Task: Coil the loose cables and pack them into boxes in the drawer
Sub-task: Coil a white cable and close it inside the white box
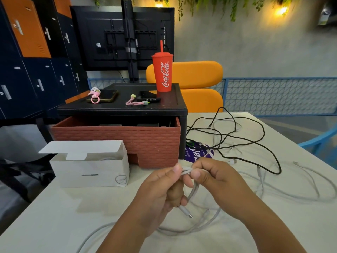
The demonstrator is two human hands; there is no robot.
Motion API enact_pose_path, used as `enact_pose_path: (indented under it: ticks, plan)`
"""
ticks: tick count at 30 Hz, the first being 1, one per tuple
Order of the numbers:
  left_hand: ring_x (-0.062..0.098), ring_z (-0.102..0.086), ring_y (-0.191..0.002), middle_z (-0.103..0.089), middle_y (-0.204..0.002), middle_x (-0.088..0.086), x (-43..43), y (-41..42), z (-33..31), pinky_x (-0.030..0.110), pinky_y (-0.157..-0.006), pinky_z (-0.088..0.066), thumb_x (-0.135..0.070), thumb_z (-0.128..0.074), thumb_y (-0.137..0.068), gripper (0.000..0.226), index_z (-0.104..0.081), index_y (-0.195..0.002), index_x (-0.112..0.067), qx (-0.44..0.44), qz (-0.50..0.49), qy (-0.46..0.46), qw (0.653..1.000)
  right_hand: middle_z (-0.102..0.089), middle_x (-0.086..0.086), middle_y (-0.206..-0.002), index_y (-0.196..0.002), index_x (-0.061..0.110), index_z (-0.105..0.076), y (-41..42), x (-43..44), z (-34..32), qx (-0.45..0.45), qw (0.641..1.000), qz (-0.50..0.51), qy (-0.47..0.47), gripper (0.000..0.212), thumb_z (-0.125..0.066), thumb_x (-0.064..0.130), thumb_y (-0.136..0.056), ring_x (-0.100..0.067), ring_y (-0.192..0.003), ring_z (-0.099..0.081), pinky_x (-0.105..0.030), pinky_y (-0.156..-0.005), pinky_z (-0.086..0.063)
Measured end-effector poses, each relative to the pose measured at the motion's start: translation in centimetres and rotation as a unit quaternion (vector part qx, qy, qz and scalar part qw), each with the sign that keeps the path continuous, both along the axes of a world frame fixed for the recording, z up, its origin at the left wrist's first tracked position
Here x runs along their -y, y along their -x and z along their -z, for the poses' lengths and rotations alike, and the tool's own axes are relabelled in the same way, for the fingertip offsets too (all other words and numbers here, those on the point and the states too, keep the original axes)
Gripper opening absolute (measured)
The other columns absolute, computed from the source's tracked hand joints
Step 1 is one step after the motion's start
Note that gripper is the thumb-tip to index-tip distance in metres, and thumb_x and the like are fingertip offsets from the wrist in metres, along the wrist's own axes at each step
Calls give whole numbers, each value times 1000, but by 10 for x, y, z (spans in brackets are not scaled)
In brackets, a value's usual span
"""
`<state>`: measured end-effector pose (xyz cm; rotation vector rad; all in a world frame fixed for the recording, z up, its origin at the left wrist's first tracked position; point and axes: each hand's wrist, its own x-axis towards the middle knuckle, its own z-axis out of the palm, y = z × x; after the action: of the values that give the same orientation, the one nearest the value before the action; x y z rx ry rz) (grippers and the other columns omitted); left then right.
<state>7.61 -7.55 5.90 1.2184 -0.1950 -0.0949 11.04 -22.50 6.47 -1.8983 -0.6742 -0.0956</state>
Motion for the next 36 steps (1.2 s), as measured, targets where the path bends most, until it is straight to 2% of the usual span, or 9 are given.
enact_pose_path:
  ticks: [4, 9, 13, 19, 21, 23, 26, 32, 36]
  plan:
    - [7, -28, -38, -29, -42, -8, -2, -3, 2, 22, -61, -49, -35, -53, -76, 25, -68, -64, -20, 11, -23, -51, 998, -48, 13, -57, -60, 30, -52, 1, -5, 3, 24, 999, 28, 11, 34, -49, 53, -85, -1, -56, -42, -13, -54, -35]
    - [4, -43, -46, -49, -48, -10, -5, -6, 4, 25, -76, -53, -31, -57, -88, 17, -65, -88, -16, 83, -65, -169, 980, -48, 14, -55, -61, 30, -46, 0, -5, 4, 33, 997, 53, 36, 29, -42, 55, -76, -1, -55, -43, -14, -55, -35]
    - [3, -37, -41, -39, -41, -10, -7, -4, 2, 26, -67, -52, -20, -44, -95, 29, -61, -72, -15, 53, -97, -191, 975, -48, 15, -52, -59, 34, -55, 0, -7, 6, 35, 998, 42, 28, 27, -52, 48, -83, -1, -52, -42, -12, -52, -34]
    - [7, -24, -34, -23, -43, -6, -12, -4, -8, 21, -41, -43, -30, -49, -79, 26, -48, -65, -8, -30, -108, 111, 987, -47, 10, -48, -61, 22, -56, -7, 14, -2, 80, 981, 177, 4, 24, -64, 22, -84, -3, -49, -42, -13, -49, -31]
    - [5, -25, -31, -24, -42, -6, -22, -8, -10, 19, -38, -41, -30, -48, -79, 25, -47, -64, -10, -40, -119, 204, 971, -52, 12, -54, -67, 25, -62, -14, 29, -3, 154, 952, 262, 19, 20, -63, 19, -86, -2, -61, -51, -12, -58, -34]
    - [4, -26, -30, -24, -42, -6, -27, -10, -10, 17, -36, -40, -30, -48, -80, 26, -47, -63, -12, -55, -119, 268, 955, -57, 7, -69, -84, 17, -73, -20, 37, -2, 214, 922, 321, 47, 16, -58, 23, -86, -17, -75, -57, -23, -65, -38]
    - [4, -27, -31, -27, -41, -6, -26, -11, -8, 16, -36, -38, -30, -46, -83, 27, -48, -61, -13, -62, -108, 323, 938, -57, 1, -79, -97, 11, -74, -22, 37, 4, 267, 895, 352, 63, 28, -51, 20, -83, -23, -77, -57, -14, -65, -35]
    - [6, -30, -35, -28, -40, -7, -24, -8, -12, 19, -43, -44, -31, -45, -83, 26, -50, -63, -16, -8, -110, 334, 936, -52, 2, -80, -91, 7, -66, -6, 29, -5, 412, 824, 381, -81, 15, -53, 12, -89, 5, -77, -46, 1, -79, -33]
    - [5, -27, -36, -25, -41, -7, -24, -6, -15, 18, -43, -43, -31, -43, -86, 33, -55, -58, -17, 9, -114, 342, 933, -48, 9, -61, -75, 29, -52, -1, 27, -12, 294, 871, 363, -152, 15, -52, 33, -89, 7, -64, -48, -4, -61, -35]
